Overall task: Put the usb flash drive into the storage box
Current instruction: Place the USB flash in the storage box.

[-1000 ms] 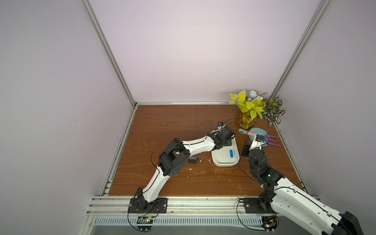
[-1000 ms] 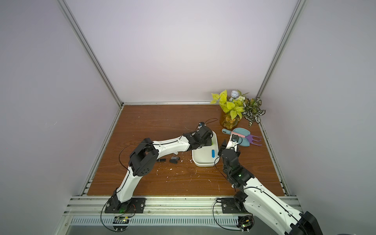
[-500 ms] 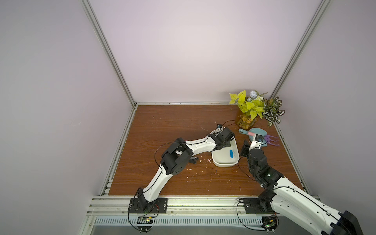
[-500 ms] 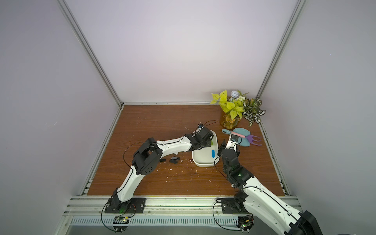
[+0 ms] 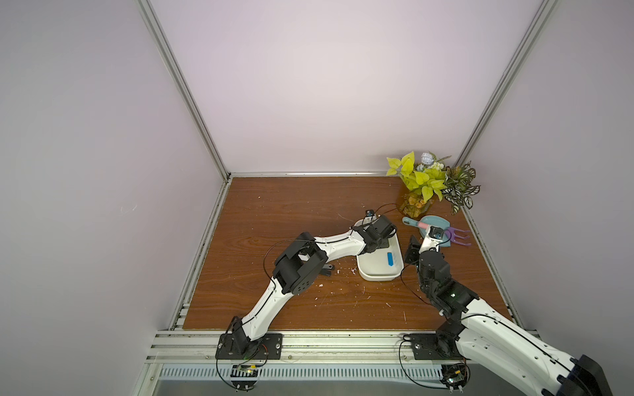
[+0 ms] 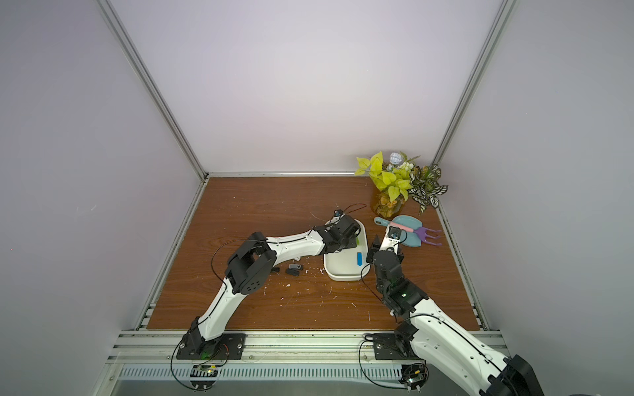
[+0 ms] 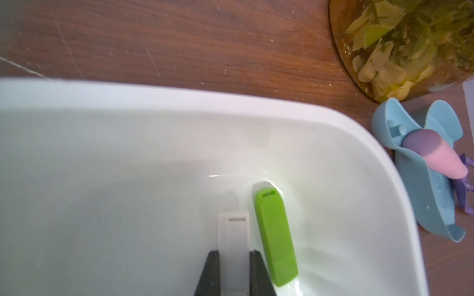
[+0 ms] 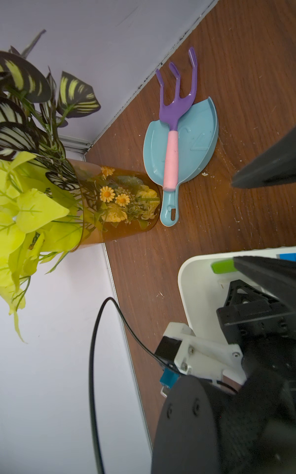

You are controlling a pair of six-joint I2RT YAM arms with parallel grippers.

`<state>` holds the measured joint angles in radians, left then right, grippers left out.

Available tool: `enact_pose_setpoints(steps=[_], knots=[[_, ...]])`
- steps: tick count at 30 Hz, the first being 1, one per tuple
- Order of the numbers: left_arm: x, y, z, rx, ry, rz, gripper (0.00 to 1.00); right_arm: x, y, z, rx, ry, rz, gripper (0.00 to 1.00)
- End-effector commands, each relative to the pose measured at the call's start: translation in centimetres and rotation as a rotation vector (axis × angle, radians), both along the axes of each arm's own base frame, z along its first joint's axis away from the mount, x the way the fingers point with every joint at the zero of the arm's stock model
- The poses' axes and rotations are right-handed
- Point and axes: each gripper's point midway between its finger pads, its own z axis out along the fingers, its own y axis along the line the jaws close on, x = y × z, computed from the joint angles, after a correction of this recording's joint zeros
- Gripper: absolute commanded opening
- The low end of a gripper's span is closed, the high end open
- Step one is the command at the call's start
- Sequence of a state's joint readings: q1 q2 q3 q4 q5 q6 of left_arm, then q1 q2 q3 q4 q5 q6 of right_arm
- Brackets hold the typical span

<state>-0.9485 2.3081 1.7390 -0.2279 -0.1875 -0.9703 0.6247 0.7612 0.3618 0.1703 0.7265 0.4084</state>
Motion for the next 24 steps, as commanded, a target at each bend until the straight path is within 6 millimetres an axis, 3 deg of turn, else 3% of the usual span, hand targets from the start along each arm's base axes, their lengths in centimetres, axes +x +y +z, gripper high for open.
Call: enact_pose_setpoints(steps=[1, 5, 14, 19, 24], knots=[[0.5, 0.2, -0.4, 0.008, 0.007, 0.010, 0.16, 0.3, 0.0, 0.8, 0.033, -0.033, -0.006, 0.49], [0.4, -0.1, -0.3, 0.002, 0.012, 0.000, 0.27, 0.2, -0.1, 0.8, 0.038, -0.037, -0.010, 0.49], [0.2, -0.4, 1.9, -0.022, 0.004, -0.025, 0.30, 0.2, 0.1, 0.8, 0.041, -0.037, 0.001, 0.49], [-0.2, 0.3, 7.3, -0.024, -0.070, -0.046, 0.30, 0.3, 0.1, 0.7, 0.038, -0.034, -0.001, 0.49], [-0.9, 5.5, 14.4, 0.019, -0.173, -0.001, 0.31, 0.3, 0.8, 1.0, 0.055, -0.052, 0.046, 0.49]])
